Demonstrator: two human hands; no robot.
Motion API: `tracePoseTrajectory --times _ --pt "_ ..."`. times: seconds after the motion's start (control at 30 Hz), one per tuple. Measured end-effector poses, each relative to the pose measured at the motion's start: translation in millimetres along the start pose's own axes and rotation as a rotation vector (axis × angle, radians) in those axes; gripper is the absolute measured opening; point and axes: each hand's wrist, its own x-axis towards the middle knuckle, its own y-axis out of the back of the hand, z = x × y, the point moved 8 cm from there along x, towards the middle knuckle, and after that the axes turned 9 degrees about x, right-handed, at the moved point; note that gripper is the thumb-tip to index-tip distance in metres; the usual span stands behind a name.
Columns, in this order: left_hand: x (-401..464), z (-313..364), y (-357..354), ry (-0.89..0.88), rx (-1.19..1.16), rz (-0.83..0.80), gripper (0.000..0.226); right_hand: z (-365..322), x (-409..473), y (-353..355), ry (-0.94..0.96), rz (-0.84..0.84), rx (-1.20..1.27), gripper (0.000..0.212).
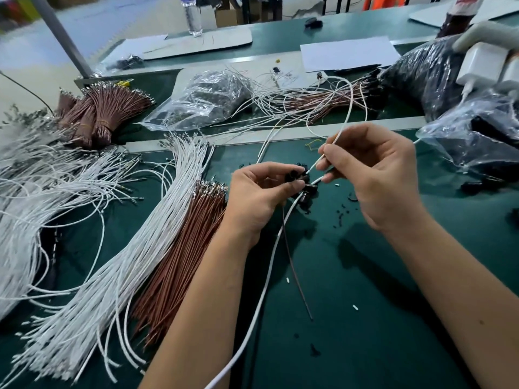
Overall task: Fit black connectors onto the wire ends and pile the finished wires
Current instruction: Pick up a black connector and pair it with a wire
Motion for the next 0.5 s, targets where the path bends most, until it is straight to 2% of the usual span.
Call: tracePoseTrajectory --times 0.27,0.5 --pt "1 1 -1 -0.038 -0.023 -0.033 0.026 -17 -7 -16 0.175 -0.071 -0.11 0.007" --pt "3 3 -1 -0.075 -0.023 -0.042 0.023 -16 -11 -21 0.209 -0.105 -0.162 0.007"
